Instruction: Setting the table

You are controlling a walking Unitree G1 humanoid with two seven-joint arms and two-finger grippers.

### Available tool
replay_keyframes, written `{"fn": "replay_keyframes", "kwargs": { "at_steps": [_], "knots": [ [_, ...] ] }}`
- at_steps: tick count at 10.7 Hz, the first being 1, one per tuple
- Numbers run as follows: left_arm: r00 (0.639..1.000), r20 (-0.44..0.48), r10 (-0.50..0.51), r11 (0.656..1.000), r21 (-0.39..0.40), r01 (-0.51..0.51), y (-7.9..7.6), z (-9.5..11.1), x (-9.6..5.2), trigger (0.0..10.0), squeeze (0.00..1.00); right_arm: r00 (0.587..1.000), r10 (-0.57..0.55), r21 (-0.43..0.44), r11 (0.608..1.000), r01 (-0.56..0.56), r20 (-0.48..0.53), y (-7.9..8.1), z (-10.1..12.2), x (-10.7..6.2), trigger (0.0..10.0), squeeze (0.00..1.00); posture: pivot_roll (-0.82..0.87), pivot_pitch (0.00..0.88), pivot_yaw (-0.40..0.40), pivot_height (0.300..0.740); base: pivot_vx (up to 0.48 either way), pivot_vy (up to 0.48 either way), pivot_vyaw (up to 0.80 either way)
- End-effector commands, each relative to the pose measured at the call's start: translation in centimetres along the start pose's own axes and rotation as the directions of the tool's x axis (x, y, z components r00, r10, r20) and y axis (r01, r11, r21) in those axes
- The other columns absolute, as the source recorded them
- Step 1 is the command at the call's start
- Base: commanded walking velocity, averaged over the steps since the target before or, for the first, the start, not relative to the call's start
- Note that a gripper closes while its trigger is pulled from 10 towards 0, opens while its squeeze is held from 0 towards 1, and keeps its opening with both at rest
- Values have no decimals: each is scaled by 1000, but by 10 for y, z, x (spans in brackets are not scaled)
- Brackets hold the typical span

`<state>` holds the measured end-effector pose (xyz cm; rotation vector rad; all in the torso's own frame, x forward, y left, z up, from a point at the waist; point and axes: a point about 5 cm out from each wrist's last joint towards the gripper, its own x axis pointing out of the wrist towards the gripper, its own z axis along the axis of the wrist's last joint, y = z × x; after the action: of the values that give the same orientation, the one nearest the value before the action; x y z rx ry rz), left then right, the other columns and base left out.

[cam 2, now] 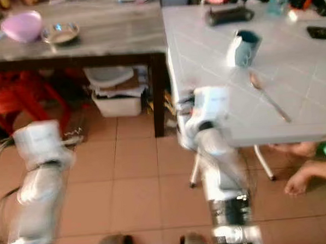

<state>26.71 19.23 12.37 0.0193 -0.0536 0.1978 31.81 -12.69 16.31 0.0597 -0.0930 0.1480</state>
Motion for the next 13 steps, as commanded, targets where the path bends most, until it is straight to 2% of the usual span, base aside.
{"fn": "replay_keyframes", "kwargs": {
  "at_steps": [1,3,6,9,13],
  "knots": [
    [1000,-5,-12,1000,-11,12,-4,-3,-4,10000,0,999,-37,-38,999,39,34,-14,5,-6,0,0,-5,102,26,740,356,319,0],
    [999,-9,-31,1000,0,31,-8,-6,-8,10000,0,999,-43,-45,998,44,20,-18,0,-13,0,0,-4,95,29,740,371,304,0],
    [999,14,-30,999,-11,31,-9,0,-4,10000,0,999,-17,-58,998,19,38,-13,2,-14,0,0,-2,87,37,740,424,0,0],
    [999,23,-32,999,20,31,-8,2,-1,10000,0,999,-12,-51,999,14,40,-11,3,-13,0,0,0,96,34,740,365,310,0],
    [999,28,-44,999,20,44,-13,4,0,10000,0,999,0,-49,999,2,40,-9,4,-12,0,0,-1,105,34,740,367,309,0]
  ]
}}
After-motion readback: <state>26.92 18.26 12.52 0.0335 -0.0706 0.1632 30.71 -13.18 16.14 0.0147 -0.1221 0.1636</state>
